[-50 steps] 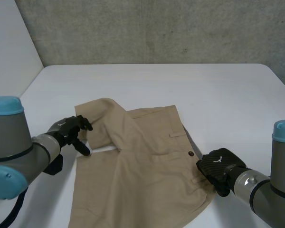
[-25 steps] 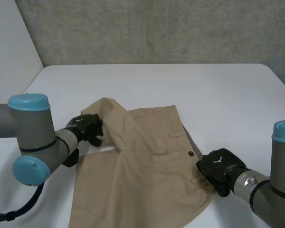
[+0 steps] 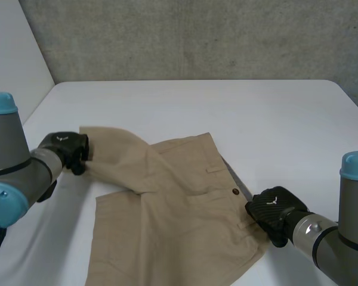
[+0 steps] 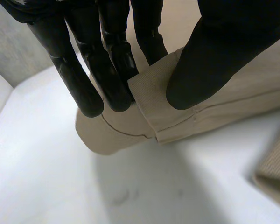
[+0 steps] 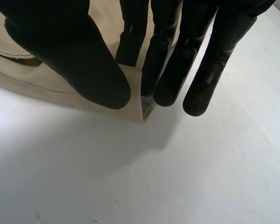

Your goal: Fold the shorts.

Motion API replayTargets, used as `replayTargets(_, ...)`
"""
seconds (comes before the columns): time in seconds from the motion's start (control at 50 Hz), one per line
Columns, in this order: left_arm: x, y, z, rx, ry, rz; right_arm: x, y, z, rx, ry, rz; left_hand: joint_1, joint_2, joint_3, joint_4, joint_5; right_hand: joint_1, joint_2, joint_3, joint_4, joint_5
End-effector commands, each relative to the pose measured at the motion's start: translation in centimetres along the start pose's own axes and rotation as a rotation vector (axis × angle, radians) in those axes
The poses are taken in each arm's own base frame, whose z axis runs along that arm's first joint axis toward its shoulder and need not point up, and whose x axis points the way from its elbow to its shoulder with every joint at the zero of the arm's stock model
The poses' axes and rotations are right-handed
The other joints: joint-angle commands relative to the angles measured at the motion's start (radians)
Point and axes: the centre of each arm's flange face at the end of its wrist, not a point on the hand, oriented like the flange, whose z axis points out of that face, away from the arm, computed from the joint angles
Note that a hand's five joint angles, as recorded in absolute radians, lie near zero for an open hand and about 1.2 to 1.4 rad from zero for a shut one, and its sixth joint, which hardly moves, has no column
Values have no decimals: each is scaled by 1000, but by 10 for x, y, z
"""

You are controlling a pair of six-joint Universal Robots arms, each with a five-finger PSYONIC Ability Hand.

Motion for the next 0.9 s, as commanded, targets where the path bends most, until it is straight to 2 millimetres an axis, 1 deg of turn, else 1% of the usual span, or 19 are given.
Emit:
replayTargets(0.02,2,10,0,-27,-1,74,-2,-1,0,10,-3,1,261,202,208,205,248,407,216,212,204,237)
replayTargets(0.14,1,7,4,31,-21,112,-2,-2,0,12,-2,26,261,202,208,205,248,407,216,212,204,237)
replayTargets(0.26,6,17,-1,-2,0,163,-2,-2,0,14,-1,25,244,185,191,188,231,407,216,212,204,237)
replayTargets(0.3,8,16,-5,-5,7,161,-2,-3,0,16,-1,27,-127,-186,-180,-183,-140,407,216,212,204,237)
replayTargets(0.32,10,14,-12,-4,17,162,-2,-3,0,16,-1,28,-437,-496,-490,-493,-450,407,216,212,204,237)
replayTargets(0.38,14,6,-23,13,30,160,-1,-3,1,23,3,36,-546,-604,-598,-602,-559,407,216,212,204,237)
replayTargets(0.4,15,1,-31,27,33,150,-1,-4,1,27,6,40,-665,-724,-718,-721,-678,407,216,212,204,237)
replayTargets(0.44,16,-2,-38,36,38,135,-2,-6,2,46,9,47,-763,-821,-815,-819,-776,407,216,212,204,237)
replayTargets(0.46,16,-5,-46,47,38,108,-2,-7,2,52,10,52,-798,-857,-851,-854,-811,407,216,212,204,237)
replayTargets(0.52,16,-7,-58,58,41,68,-1,-13,4,85,16,71,-804,-863,-857,-861,-817,407,216,212,204,237)
replayTargets(0.56,19,-6,-68,63,54,24,0,-17,5,105,24,88,-810,-869,-863,-866,-823,407,216,212,204,237)
replayTargets(0.58,21,-6,-72,66,61,10,3,-22,6,127,32,105,-807,-866,-860,-864,-820,407,216,212,204,237)
replayTargets(0.64,31,-3,-89,63,115,-27,7,-29,9,159,44,149,-801,-860,-854,-858,-814,407,216,212,204,237)
replayTargets(0.68,35,0,-97,52,144,-39,13,-36,15,185,53,206,-801,-860,-854,-858,-814,407,216,212,204,237)
replayTargets(0.7,39,3,-105,38,167,-47,15,-38,17,194,55,229,-798,-857,-851,-855,-811,407,216,212,204,237)
replayTargets(0.74,41,6,-111,19,184,-57,20,-44,23,217,60,287,-798,-857,-851,-855,-811,407,216,212,204,237)
replayTargets(0.8,47,15,-123,-33,217,-80,25,-49,30,237,67,330,-793,-851,-845,-849,-806,407,216,212,204,237)
replayTargets(0.9,61,22,-141,-100,279,-113,43,-59,50,278,131,388,-790,-848,-842,-846,-803,407,216,212,204,237)
